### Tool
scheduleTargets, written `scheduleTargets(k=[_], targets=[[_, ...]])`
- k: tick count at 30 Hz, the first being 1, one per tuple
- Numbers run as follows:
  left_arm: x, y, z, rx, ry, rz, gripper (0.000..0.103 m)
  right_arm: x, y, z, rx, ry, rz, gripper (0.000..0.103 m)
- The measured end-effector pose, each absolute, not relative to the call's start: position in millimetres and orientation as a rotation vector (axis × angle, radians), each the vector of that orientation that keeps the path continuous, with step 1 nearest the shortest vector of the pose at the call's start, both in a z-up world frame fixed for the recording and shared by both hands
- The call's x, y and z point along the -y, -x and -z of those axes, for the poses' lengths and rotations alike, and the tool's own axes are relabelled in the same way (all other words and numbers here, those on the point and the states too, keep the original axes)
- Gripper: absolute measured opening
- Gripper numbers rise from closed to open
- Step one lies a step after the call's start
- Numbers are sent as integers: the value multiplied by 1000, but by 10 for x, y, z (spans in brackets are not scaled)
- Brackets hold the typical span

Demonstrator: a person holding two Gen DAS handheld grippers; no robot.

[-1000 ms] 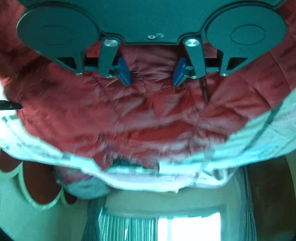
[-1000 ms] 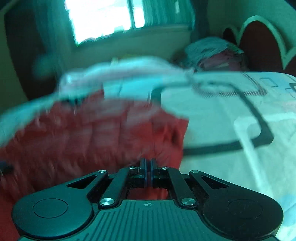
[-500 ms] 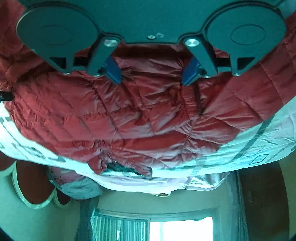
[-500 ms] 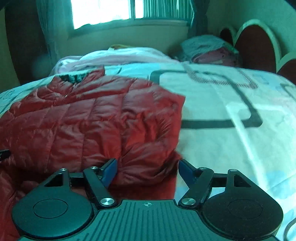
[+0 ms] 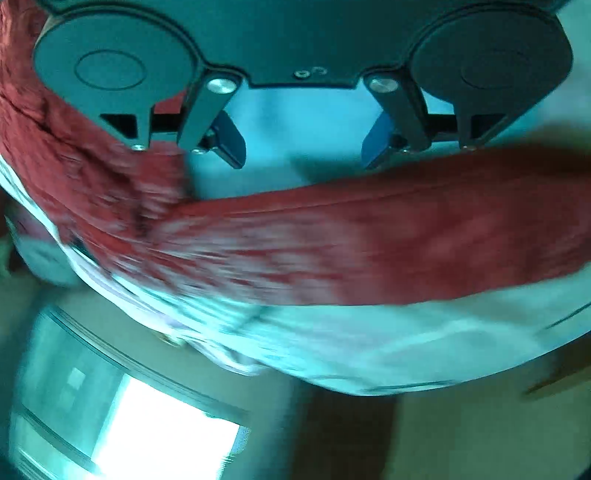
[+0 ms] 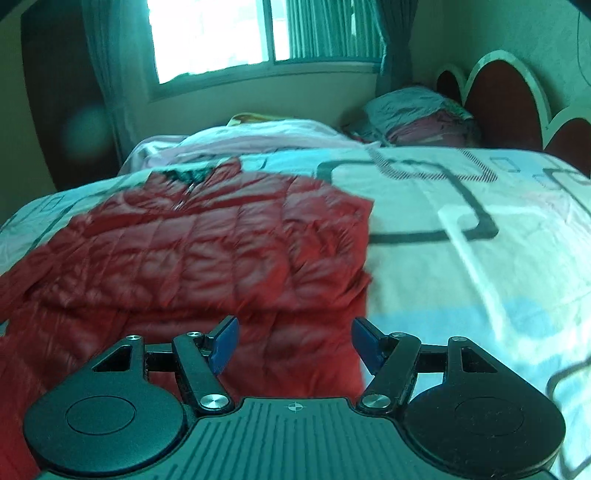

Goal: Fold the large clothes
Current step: 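Reach the left gripper to the other red sleeve cuff and grasp it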

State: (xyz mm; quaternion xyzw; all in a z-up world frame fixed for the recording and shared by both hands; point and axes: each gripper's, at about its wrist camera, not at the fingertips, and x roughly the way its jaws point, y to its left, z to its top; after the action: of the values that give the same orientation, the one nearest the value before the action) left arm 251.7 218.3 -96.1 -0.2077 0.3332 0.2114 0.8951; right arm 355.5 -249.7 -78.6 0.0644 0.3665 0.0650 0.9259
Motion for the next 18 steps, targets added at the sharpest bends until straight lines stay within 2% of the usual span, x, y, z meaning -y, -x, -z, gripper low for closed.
scheduleTargets(k=[2, 4, 8, 12, 14, 15, 18], targets=[[-2428, -2202, 1005, -663, 534, -518, 64, 2426, -3547, 802, -768, -146, -152, 68], [-2645, -1957, 1036, -597, 659, -554, 53, 2323, -3576, 802, -767, -127, -178, 68], [-2961, -1674, 1134, -441, 890, -616, 53, 2174, -3657, 779, -753, -130, -204, 68], [-3200, -1708, 1222, -323, 1014, -653, 52, 2102, -3775, 759, -748, -150, -197, 68], [-3282, -1756, 1223, -299, 1032, -680, 36, 2104, -3827, 738, -742, -157, -185, 68], [-3323, -1812, 1208, -309, 1019, -688, 3, 2114, -3853, 725, -738, -162, -176, 68], [-3289, -2025, 1018, -330, 886, -657, 4, 2162, -3928, 690, -728, -184, -156, 68]])
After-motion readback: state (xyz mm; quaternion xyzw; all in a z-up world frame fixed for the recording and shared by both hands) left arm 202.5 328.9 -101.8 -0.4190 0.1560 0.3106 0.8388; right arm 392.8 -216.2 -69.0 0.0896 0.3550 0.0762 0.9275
